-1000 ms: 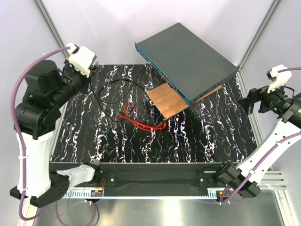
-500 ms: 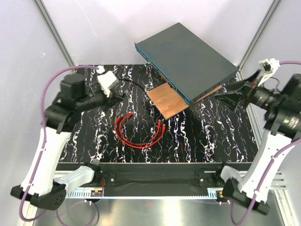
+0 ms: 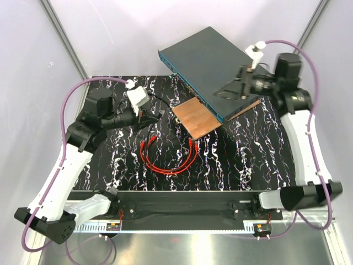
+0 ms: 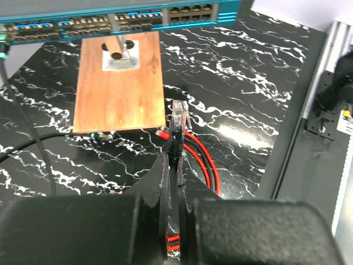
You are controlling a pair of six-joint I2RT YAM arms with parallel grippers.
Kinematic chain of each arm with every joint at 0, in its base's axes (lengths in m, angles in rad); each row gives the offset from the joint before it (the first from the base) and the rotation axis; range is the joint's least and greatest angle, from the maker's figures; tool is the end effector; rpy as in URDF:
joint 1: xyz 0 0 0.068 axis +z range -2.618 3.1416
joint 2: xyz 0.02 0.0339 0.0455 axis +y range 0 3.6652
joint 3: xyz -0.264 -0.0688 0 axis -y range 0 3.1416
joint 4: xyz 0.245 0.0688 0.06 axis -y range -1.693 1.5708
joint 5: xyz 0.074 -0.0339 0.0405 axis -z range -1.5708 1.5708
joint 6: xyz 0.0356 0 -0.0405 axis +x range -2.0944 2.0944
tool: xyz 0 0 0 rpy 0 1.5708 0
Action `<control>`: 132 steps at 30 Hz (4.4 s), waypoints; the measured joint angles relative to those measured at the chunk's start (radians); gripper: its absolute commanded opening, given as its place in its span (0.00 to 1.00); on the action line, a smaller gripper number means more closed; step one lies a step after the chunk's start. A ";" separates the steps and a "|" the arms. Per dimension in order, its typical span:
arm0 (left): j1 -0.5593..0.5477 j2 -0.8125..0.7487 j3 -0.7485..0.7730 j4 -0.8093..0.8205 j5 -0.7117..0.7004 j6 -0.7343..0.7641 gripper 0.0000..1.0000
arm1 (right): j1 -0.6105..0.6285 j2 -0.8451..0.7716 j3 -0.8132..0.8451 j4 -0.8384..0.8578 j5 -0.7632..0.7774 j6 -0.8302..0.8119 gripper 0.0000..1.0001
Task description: Insert the plug into the switch port
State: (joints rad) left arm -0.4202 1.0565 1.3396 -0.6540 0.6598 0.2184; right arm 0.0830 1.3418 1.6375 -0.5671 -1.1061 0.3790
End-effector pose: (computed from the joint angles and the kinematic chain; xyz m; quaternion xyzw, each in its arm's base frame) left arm 0.1772 -0.1031 0.4324 0.4188 0.6840 -0.3198 0.5045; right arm 0.2601 0.0536 0.4753 -0.2144 0.7170 0.5250 0.4053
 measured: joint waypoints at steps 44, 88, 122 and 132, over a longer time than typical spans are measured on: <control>0.052 0.168 -0.013 0.016 0.463 -0.097 0.17 | 0.645 0.275 0.242 -0.270 0.330 -0.664 0.00; -0.165 0.039 -0.101 0.238 -0.276 0.106 0.01 | 0.476 0.314 0.063 0.180 0.247 0.352 0.00; -0.286 0.383 0.206 0.012 -0.343 -0.142 0.00 | -0.296 -0.274 -0.250 -0.300 0.364 0.138 1.00; -0.303 0.445 0.266 0.019 -0.327 -0.161 0.00 | -0.443 -0.212 -0.411 -0.169 0.246 0.184 1.00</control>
State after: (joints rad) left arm -0.7231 1.5017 1.6054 -0.6346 0.3332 0.0574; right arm -0.3603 1.1297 1.2263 -0.7361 -0.8600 0.5629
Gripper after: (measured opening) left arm 0.058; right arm 0.994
